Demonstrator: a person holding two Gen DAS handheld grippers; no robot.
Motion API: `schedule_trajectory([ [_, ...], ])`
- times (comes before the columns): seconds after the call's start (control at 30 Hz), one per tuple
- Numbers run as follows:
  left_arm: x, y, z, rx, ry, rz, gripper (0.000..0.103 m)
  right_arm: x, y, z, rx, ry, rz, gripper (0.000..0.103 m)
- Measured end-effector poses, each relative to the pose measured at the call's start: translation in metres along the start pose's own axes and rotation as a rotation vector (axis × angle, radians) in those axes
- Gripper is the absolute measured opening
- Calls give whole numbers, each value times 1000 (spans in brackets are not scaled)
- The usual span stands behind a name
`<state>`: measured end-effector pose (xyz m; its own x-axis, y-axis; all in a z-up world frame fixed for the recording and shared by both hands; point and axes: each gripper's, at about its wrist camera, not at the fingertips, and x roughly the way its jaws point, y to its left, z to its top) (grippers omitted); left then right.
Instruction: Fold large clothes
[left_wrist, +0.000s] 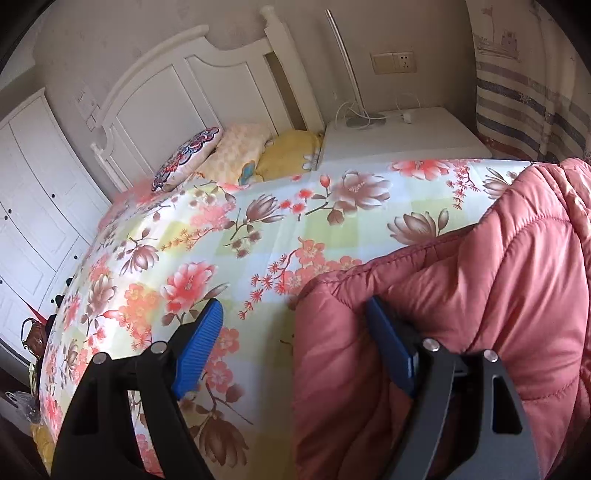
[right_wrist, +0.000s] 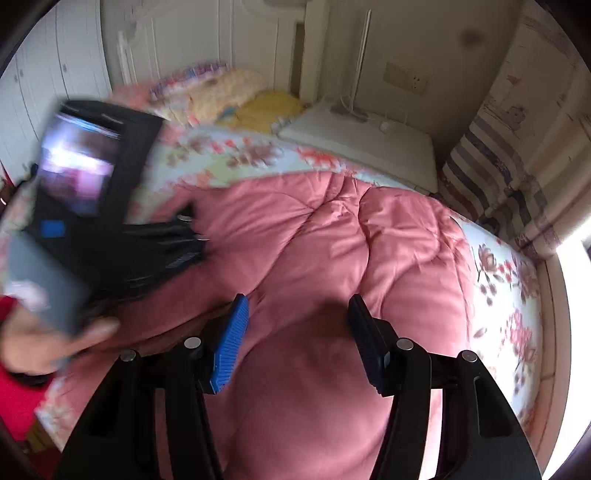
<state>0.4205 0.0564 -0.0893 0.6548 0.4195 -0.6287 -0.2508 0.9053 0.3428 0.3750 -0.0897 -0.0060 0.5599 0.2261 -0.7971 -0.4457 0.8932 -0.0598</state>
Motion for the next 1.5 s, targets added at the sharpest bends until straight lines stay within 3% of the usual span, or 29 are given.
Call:
schedule_trajectory([
  [0.17, 2, 2, -2, -22, -3, -21, 80, -32, 30, -39, -72, -41, 61, 58],
  [0.23, 0, 0, -3, -20, -10, -26, 80, -7, 41, -57, -128, 2, -11, 60],
  [0.3, -2, -2, -5, -21, -20, -22, 80, 5, 51, -69, -218, -19, -87, 61],
  [0.4, -3, -3, -7, -24, -30, -19, 80, -6, 57, -62, -223, -6, -114, 60],
  [0.5, 0, 0, -5, -29, -17, -42, 79, -38, 69, -56, -218, -89, -38, 60],
  [0.6, 1, 1, -4, -24, -15, -53, 79, -31, 87, -63, -233, -61, 3, 61],
  [0.73, 3, 2, -5, -29, -19, -58, 80, -5, 109, -83, -318, -88, -89, 63],
  [0.8, 3, 4, -5, -36, -17, -72, 79, -10, 98, -77, -297, -77, -44, 62],
  [0.9, 4, 5, -5, -44, -15, -84, 79, -49, 74, -74, -185, -105, 52, 62],
  [1.0, 5, 6, -4, -51, -11, -95, 79, -52, 62, -88, -190, -65, -59, 72],
  [1.1, 1, 7, -3, -49, -13, -126, 79, -23, 50, -104, -141, -26, -31, 76],
  [1.2, -21, 27, 3, -78, -19, -130, 78, -19, 51, -102, -139, -17, -32, 78],
  [1.33, -96, 60, -6, -126, -132, -191, 78, -18, 52, -98, -140, -11, -16, 78],
  [1.43, -130, 53, -20, -97, -177, -268, 79, -16, 51, -98, -137, -20, -23, 78],
  [1.5, -136, 33, -29, -38, -186, -257, 79, -16, 53, -100, -137, -25, -31, 78],
])
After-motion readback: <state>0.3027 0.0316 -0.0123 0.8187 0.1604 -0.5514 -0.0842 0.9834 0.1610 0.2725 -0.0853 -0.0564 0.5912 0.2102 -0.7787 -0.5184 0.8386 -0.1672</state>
